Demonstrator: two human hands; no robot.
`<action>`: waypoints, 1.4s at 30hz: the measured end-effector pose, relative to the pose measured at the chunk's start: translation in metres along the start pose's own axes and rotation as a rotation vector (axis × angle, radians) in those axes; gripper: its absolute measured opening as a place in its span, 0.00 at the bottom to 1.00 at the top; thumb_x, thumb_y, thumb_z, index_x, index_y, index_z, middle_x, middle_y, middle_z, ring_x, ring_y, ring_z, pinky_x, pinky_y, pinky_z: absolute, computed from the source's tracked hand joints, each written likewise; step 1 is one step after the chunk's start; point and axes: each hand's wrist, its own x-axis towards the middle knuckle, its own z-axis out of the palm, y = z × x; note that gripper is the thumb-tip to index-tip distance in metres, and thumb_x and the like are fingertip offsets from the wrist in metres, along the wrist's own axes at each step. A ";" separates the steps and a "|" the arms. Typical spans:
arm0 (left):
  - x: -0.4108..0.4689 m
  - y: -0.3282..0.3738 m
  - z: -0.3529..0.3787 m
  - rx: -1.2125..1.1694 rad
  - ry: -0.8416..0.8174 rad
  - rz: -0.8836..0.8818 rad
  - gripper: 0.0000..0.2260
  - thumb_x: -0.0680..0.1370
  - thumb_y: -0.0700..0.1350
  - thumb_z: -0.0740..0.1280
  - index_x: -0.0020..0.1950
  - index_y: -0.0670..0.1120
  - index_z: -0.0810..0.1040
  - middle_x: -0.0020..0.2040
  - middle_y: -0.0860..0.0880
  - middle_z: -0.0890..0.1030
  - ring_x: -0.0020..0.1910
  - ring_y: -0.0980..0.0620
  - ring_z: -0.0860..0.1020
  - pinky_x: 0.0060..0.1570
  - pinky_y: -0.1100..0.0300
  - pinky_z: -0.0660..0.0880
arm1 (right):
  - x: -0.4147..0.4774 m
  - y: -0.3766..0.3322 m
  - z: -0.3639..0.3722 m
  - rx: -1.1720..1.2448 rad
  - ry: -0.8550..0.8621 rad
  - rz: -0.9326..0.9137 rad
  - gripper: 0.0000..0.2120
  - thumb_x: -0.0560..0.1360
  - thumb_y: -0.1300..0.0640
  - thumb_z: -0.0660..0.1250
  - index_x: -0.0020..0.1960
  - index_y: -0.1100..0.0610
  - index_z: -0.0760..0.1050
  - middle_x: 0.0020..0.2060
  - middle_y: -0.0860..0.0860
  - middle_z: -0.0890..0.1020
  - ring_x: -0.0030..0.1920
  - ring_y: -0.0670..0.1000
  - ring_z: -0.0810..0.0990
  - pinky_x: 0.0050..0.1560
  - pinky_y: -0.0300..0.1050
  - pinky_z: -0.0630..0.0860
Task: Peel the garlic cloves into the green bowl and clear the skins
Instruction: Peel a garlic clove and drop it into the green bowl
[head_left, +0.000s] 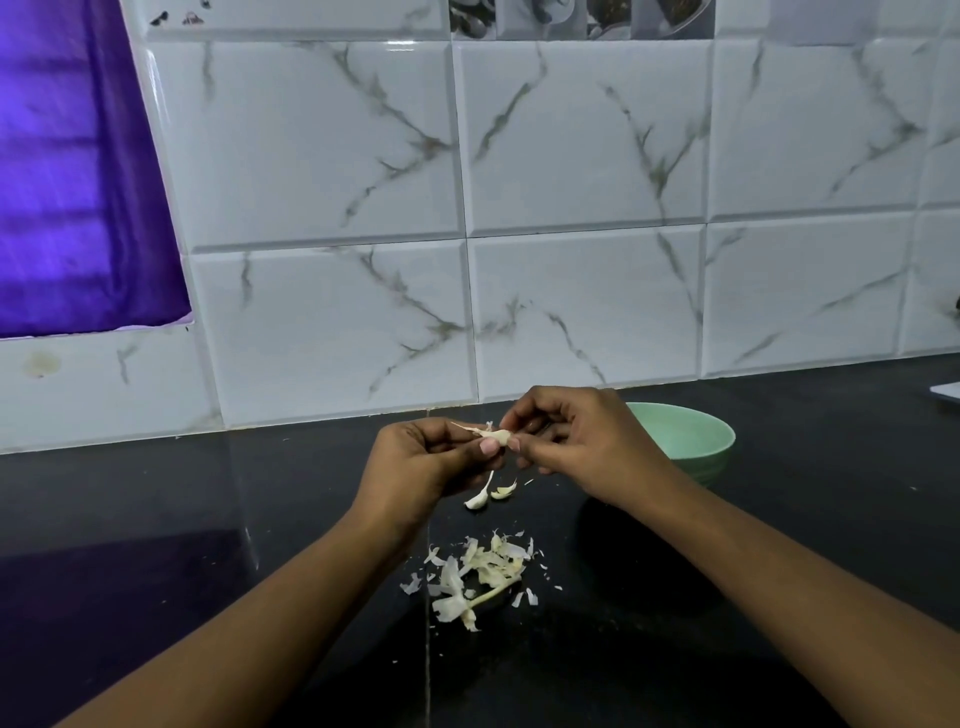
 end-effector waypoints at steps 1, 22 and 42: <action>0.000 0.000 0.000 0.015 0.009 0.014 0.04 0.68 0.37 0.73 0.41 0.39 0.82 0.37 0.42 0.85 0.36 0.54 0.83 0.34 0.66 0.77 | 0.000 0.000 0.000 -0.032 0.009 -0.026 0.07 0.71 0.66 0.71 0.43 0.55 0.80 0.34 0.53 0.83 0.34 0.51 0.84 0.40 0.46 0.80; -0.007 0.001 0.003 0.476 0.109 0.319 0.05 0.67 0.42 0.77 0.39 0.51 0.84 0.34 0.60 0.84 0.35 0.65 0.81 0.35 0.73 0.73 | -0.001 -0.006 0.000 -0.193 -0.039 0.025 0.08 0.71 0.56 0.73 0.37 0.49 0.74 0.31 0.48 0.82 0.32 0.45 0.82 0.37 0.42 0.76; -0.009 0.001 -0.001 0.596 0.117 0.560 0.10 0.69 0.37 0.76 0.42 0.52 0.83 0.38 0.59 0.84 0.40 0.65 0.82 0.40 0.73 0.76 | 0.001 -0.001 0.007 0.515 0.060 0.232 0.05 0.71 0.66 0.71 0.42 0.59 0.76 0.34 0.56 0.83 0.35 0.49 0.83 0.33 0.39 0.80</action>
